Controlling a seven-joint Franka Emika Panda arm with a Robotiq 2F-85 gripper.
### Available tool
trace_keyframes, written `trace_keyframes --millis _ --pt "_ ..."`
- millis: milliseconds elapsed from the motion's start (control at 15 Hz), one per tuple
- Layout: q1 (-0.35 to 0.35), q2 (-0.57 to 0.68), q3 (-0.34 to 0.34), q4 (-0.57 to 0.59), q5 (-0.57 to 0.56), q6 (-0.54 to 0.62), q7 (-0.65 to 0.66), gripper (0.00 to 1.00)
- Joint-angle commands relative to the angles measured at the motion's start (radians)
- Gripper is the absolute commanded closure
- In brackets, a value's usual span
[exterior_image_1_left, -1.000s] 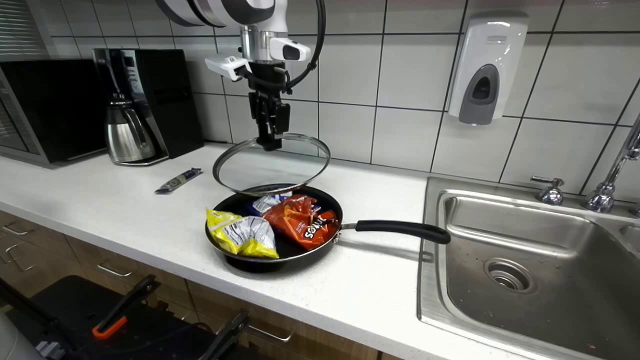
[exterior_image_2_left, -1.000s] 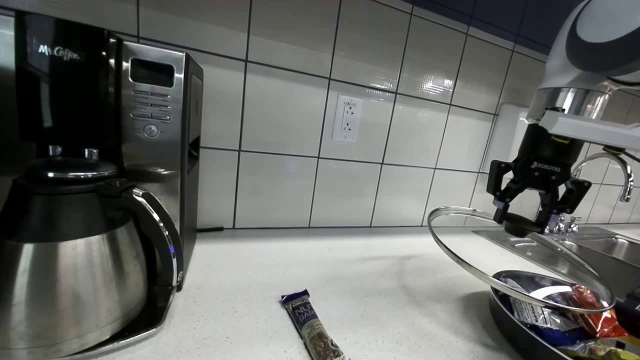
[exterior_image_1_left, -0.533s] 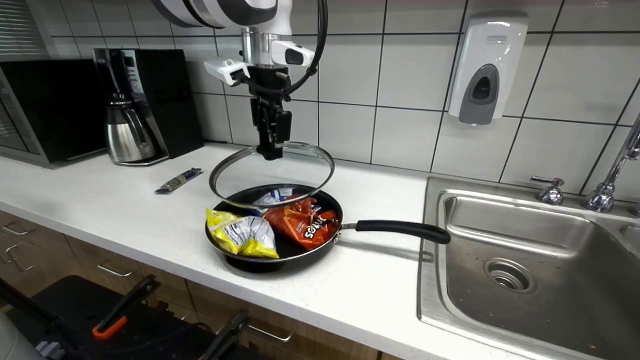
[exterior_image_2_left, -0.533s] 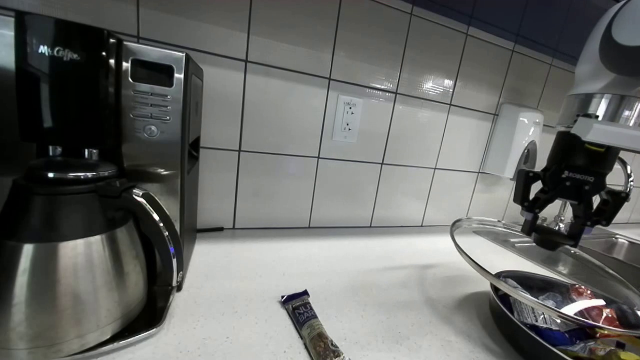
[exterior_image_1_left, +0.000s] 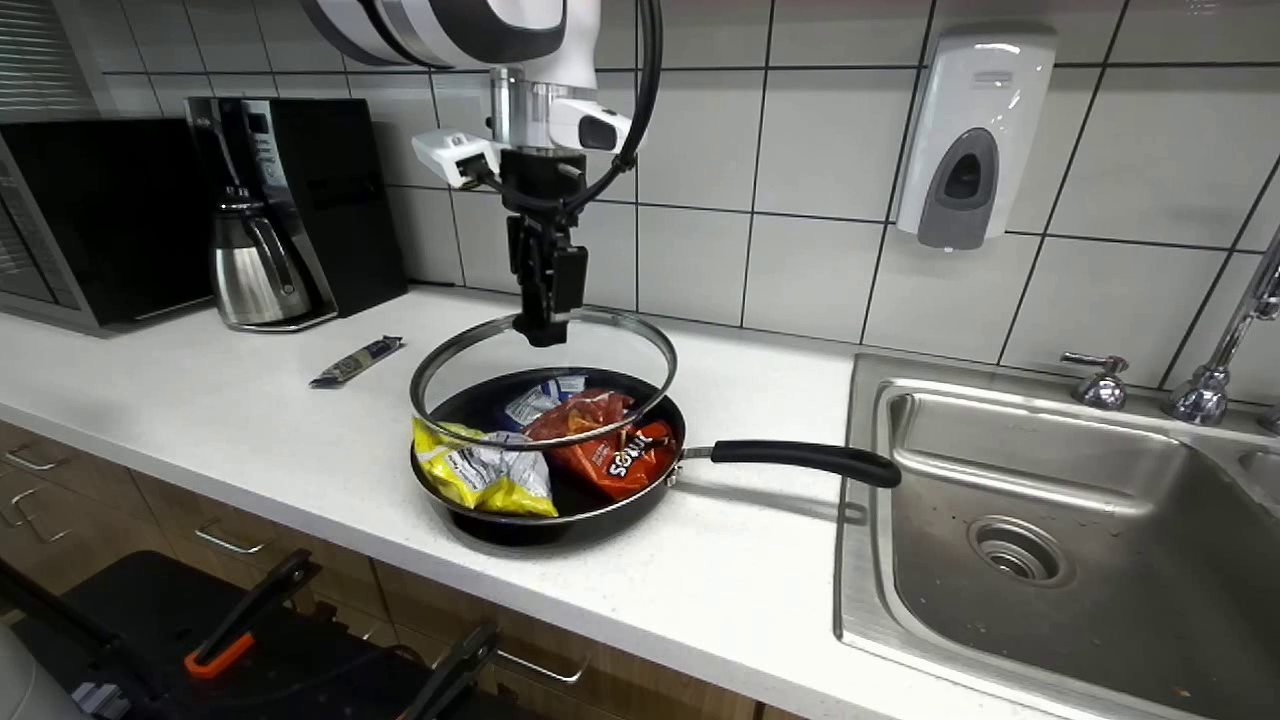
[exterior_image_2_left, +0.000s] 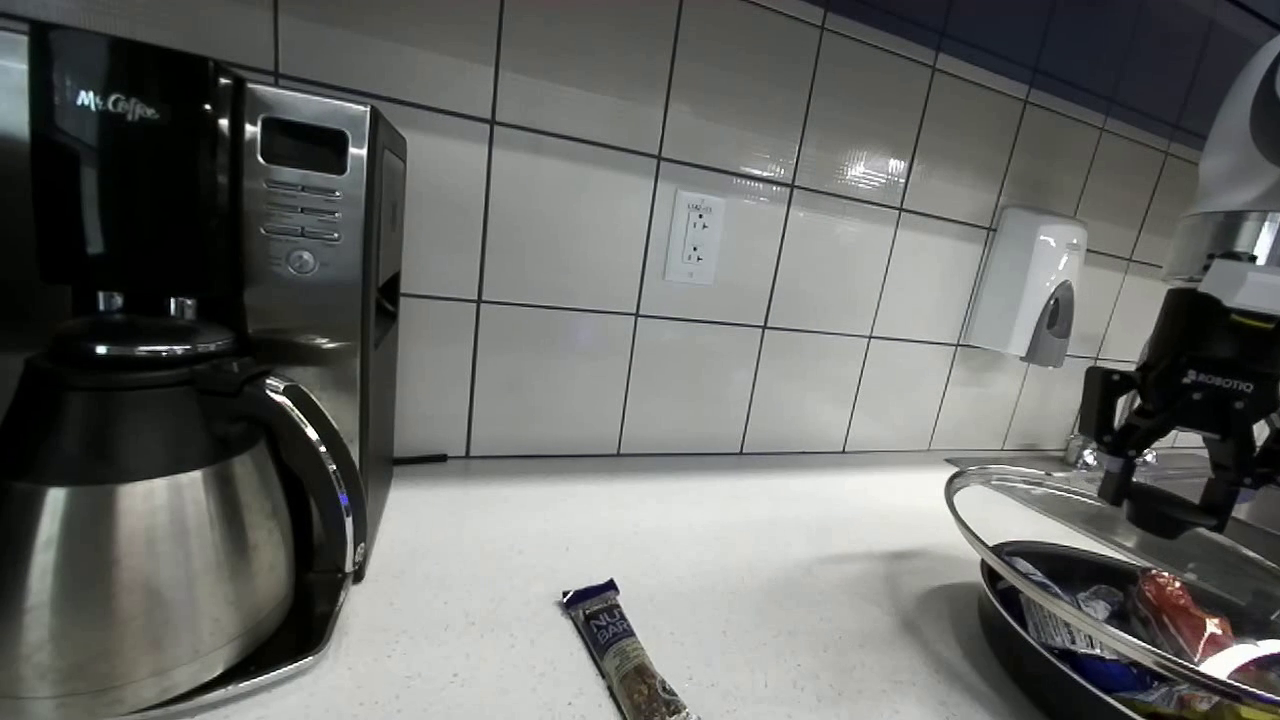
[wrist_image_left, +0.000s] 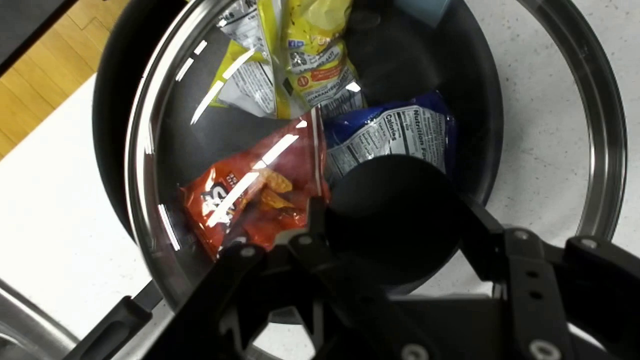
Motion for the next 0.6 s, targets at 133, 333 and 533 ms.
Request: trace_keyframes --millis 133,333,533 --pt "-0.033 -0.06 -0.002 -0.017 -0.024 -0.067 0.009 0.61" --pt "-0.039 -0.055 -0.008 -0.015 -0.017 -0.094 0.0 0.61" --pt "-0.044 -0.048 -0.008 -0.013 -0.031 -0.126 0.007 0.61"
